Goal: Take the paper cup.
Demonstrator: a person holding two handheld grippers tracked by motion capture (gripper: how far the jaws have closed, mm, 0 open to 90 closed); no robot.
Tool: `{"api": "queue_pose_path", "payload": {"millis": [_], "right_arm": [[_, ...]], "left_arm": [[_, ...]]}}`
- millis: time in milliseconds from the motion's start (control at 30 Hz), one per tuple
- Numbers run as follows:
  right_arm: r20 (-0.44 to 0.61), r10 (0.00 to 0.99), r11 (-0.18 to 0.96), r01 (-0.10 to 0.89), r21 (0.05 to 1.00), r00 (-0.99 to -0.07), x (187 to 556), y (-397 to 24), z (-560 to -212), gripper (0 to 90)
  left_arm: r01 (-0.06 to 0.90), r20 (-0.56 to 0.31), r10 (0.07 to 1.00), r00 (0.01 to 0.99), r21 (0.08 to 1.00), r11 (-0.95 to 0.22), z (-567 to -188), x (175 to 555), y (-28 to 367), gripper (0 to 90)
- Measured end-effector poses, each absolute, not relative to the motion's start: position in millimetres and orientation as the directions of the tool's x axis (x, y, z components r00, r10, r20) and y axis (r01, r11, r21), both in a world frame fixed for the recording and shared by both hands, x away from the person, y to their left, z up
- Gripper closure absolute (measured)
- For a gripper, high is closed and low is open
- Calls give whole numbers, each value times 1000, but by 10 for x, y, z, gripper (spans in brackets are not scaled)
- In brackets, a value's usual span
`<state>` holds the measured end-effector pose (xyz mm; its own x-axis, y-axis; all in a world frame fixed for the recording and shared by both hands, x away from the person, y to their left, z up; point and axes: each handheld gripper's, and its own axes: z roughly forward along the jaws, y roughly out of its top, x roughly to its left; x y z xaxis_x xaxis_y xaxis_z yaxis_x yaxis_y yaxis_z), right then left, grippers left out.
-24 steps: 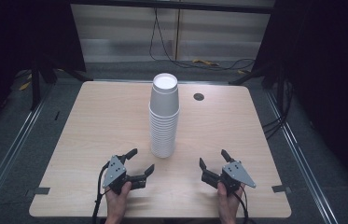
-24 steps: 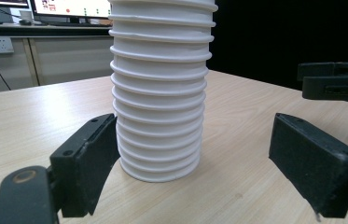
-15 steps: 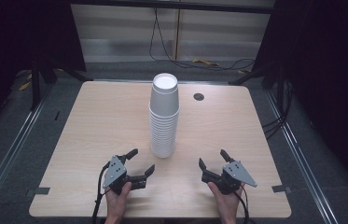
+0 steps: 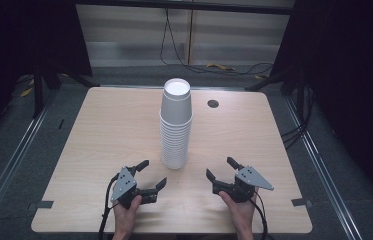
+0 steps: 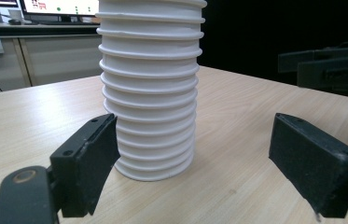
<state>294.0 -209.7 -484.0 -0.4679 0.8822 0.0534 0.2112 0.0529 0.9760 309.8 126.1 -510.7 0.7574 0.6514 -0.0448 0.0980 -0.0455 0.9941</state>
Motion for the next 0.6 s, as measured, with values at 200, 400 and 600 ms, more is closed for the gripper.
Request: {"api": "queue_pose_path", "payload": {"millis": [200, 400, 600], "right_arm": [[78, 842, 42, 209, 977, -534, 2986, -2041, -4681, 134], [94, 812, 39, 214, 976, -576, 3061, -2025, -4522, 140], [92, 787, 40, 199, 979, -609, 3109, -1985, -4347, 146]], "left_arm": [[102, -53, 646, 762, 994, -39, -5108, 3101, 1266, 157], [107, -57, 643, 764, 994, -39, -5108, 3102, 1271, 157], [107, -58, 642, 764, 993, -39, -5108, 3100, 1270, 157]]}}
